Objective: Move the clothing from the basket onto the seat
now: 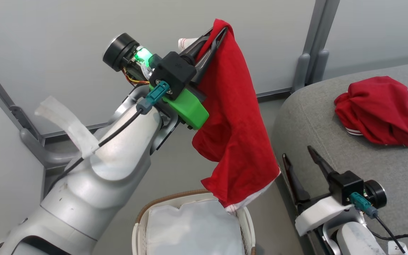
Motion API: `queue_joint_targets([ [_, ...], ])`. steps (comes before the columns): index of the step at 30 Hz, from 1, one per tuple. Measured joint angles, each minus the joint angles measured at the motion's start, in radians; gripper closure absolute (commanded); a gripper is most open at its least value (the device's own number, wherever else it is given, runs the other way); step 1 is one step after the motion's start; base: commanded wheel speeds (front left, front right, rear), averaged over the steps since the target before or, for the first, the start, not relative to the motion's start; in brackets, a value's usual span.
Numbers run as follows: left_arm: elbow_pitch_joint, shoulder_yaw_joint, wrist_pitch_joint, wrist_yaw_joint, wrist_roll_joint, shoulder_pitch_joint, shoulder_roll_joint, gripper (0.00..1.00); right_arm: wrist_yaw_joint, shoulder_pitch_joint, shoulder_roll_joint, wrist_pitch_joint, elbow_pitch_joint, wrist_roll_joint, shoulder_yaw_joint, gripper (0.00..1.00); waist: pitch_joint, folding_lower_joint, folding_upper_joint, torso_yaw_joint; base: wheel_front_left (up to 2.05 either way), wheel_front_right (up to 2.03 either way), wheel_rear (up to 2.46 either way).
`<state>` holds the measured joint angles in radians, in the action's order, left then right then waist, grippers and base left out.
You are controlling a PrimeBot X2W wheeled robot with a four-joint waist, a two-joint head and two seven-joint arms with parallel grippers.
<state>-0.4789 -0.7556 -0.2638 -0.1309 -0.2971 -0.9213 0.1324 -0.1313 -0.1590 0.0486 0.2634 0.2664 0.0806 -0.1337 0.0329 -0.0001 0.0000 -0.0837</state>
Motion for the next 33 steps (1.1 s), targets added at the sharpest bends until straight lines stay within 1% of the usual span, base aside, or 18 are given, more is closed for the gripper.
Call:
queue_joint_targets([
  [5,-0.009,-0.022,0.000,0.000,-0.007,-0.037,-0.010,1.00,0.000,-0.005,-0.002,0.000,0.015,0.002,-0.089,0.00,0.006,0.0000,0.0000,0.007,0.00,0.00,0.00],
  [9,-0.002,-0.048,0.000,0.000,-0.016,-0.059,-0.017,1.00,0.000,-0.029,-0.001,0.000,0.037,-0.013,-0.121,0.00,0.009,0.0000,0.0000,0.017,0.00,0.00,0.00],
  [13,0.017,-0.070,0.000,0.000,-0.025,-0.075,-0.022,1.00,0.000,-0.071,-0.001,0.000,0.071,-0.055,-0.132,0.00,0.009,0.0000,0.0000,0.029,0.00,0.00,0.00],
  [21,0.046,-0.098,0.000,0.000,-0.041,-0.097,-0.032,1.00,0.000,-0.169,0.000,0.000,0.117,-0.101,-0.120,0.00,0.003,0.0000,0.0000,0.048,0.00,0.00,0.00],
  [26,0.068,-0.121,0.000,0.000,-0.054,-0.099,-0.040,1.00,0.000,-0.220,0.000,0.000,0.137,-0.101,-0.128,0.00,0.001,0.0000,0.0000,0.057,0.00,0.00,0.00],
  [33,0.101,-0.163,0.000,0.000,-0.072,-0.108,-0.049,1.00,0.000,-0.281,0.000,0.000,0.161,-0.089,-0.165,0.00,0.000,0.0000,0.0000,0.071,0.00,0.00,0.00],
])
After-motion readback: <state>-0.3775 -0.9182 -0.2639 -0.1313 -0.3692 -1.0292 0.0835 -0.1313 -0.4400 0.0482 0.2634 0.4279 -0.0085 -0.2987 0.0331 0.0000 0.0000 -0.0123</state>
